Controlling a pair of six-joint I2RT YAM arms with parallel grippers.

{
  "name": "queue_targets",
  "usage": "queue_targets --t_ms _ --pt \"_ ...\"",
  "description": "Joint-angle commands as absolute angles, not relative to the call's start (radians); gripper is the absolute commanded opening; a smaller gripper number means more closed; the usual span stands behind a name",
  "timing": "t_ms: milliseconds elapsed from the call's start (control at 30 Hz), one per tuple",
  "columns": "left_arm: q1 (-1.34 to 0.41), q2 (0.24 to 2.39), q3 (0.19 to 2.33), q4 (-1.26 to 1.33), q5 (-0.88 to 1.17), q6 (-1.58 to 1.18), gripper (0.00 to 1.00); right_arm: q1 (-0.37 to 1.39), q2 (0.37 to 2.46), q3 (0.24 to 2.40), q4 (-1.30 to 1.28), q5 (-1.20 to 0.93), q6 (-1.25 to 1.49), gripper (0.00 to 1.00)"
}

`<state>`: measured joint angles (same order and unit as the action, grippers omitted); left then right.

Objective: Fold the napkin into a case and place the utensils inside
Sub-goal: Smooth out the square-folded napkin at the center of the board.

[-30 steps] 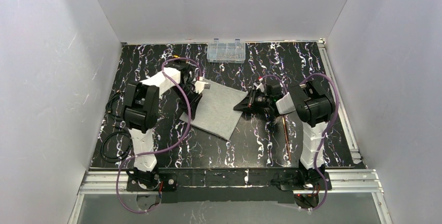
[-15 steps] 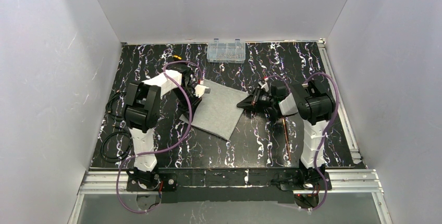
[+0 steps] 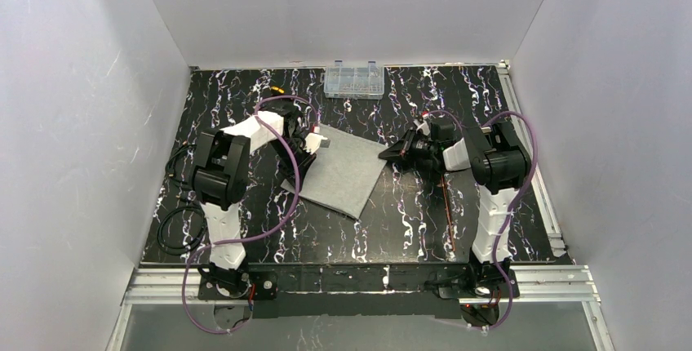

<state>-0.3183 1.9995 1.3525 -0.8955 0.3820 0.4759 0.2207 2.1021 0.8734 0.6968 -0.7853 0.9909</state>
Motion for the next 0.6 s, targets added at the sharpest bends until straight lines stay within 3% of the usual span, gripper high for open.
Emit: queue_targets --t_ms 0,233,567 --pt "-0.315 2.004 1.290 -0.863 0.247 0.525 0.00 0.184 2.155 0.895 0.624 -0.711 0.925 0.11" --pt "-0.312 2.010 1.280 -0.853 0.244 0.527 0.00 0.162 2.135 0.910 0.605 -0.722 0.915 0.13" --pt "-0.295 1.955 1.333 -0.860 0.320 0.468 0.00 0.148 1.968 0.933 0.505 -0.735 0.872 0.33"
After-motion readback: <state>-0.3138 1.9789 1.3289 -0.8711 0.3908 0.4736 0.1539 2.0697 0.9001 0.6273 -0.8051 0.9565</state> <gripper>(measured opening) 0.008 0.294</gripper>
